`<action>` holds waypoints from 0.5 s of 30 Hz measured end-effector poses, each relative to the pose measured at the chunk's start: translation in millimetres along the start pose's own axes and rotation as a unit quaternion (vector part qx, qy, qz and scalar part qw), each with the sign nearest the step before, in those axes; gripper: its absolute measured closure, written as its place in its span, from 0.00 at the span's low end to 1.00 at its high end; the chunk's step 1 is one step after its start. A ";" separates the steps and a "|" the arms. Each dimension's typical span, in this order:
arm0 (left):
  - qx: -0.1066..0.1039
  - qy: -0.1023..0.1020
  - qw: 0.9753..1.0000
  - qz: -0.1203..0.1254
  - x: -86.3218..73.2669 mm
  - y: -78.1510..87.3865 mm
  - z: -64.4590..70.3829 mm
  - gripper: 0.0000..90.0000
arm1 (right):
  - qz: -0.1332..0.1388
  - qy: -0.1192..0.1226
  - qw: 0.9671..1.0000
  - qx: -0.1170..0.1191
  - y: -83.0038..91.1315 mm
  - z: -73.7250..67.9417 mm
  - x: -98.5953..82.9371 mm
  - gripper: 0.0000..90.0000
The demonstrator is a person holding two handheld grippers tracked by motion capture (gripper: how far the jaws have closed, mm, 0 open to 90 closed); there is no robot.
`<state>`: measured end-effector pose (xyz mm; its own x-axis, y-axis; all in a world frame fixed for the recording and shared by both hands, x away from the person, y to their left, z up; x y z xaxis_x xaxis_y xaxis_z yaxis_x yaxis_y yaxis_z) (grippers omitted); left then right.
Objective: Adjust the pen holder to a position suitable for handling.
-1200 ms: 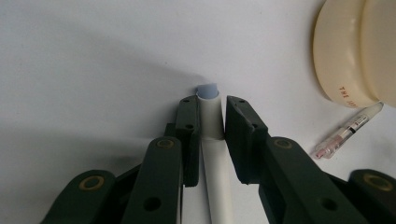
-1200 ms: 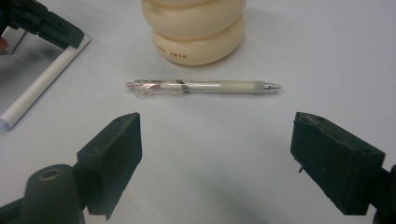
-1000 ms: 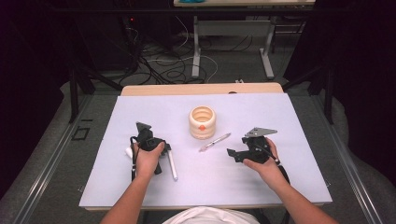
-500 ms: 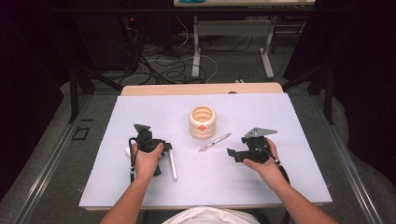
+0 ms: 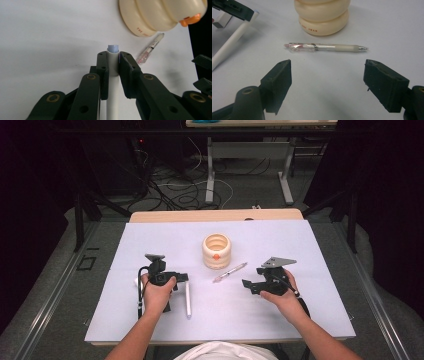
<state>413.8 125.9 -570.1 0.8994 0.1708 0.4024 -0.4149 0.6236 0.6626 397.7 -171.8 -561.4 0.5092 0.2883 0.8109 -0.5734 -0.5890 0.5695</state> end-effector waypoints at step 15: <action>-0.038 -0.040 0.998 0.008 -1.7 6.9 17.8 0.88 | -0.007 0.001 1.000 0.022 -3.2 -9.7 -0.8 0.36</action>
<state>407.0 116.4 -555.0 0.8779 0.1215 0.4631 -0.4140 0.6784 0.6070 392.8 -162.8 -562.6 0.5157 0.2993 0.8028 -0.5370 -0.6172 0.5751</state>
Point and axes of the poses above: each handheld gripper's, and its own axes: y roughly backward along the jaws, x roughly out of its top, z roughly to its right, the point moved 6 cm from there along -y, roughly forward along the jaws
